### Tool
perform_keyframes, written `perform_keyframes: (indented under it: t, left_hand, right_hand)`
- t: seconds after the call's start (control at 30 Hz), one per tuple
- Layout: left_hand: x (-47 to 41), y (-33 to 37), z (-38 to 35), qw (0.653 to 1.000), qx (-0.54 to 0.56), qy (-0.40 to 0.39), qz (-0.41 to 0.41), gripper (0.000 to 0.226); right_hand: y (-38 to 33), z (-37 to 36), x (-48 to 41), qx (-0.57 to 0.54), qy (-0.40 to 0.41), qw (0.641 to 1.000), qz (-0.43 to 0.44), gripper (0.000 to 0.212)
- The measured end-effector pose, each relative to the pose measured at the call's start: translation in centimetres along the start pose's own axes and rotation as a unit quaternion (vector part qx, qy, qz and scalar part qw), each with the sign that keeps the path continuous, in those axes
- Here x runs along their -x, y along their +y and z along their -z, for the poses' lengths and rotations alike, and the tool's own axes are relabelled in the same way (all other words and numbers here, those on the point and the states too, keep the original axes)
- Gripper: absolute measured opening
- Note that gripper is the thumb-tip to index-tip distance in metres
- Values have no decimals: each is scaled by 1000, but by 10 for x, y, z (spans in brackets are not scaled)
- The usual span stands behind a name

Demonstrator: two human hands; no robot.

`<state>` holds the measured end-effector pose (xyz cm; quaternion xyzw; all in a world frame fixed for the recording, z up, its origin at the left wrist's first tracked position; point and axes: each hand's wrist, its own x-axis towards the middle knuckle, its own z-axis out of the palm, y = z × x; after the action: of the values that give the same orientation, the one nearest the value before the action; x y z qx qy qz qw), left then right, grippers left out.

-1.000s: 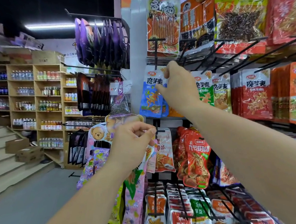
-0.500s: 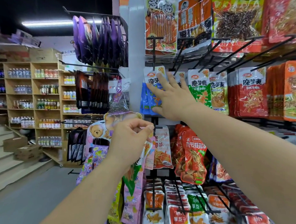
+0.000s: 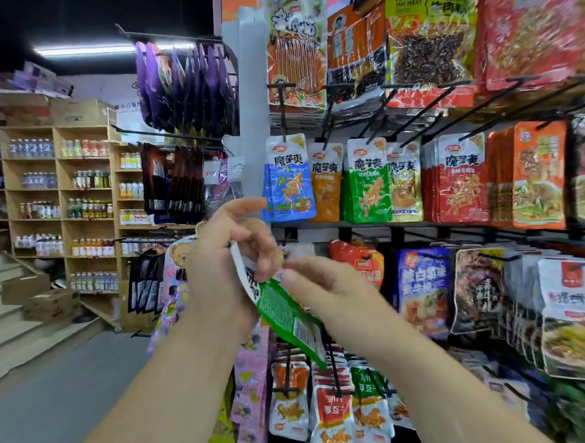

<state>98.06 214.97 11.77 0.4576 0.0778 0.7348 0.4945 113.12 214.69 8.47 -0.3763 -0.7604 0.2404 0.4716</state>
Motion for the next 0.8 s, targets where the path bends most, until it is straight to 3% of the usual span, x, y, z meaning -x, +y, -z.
perform_keyframes:
  t: [0.07, 0.23, 0.3, 0.37, 0.5, 0.57, 0.7, 0.8]
  left_hand:
    - [6, -3, -6, 999, 26, -33, -7, 38]
    - [10, -10, -7, 998, 14, -66, 4, 34]
    - [10, -15, -8, 997, -39, -64, 22, 28]
    - [16, -19, -9, 995, -79, -54, 29, 25]
    - [33, -27, -14, 991, -94, -59, 68, 55]
    - [35, -33, -19, 992, -72, -67, 80, 46]
    - [32, -48, -27, 990, -6, -103, 96, 49]
    - [28, -62, -40, 991, -50, -100, 69, 37]
  right_hand:
    - [7, -4, 12, -18, -17, 999, -24, 43]
    - [17, 6, 35, -199, -31, 979, -43, 29]
    - [17, 10, 41, -202, 4, 978, -49, 12]
    - [21, 18, 45, -185, 61, 979, -50, 11]
    - [28, 31, 53, -196, 144, 968, -57, 19]
    - [25, 34, 55, -262, 145, 952, -67, 19]
    - [13, 49, 66, -408, 111, 899, -118, 14]
    - [15, 63, 72, -453, 106, 877, -119, 14]
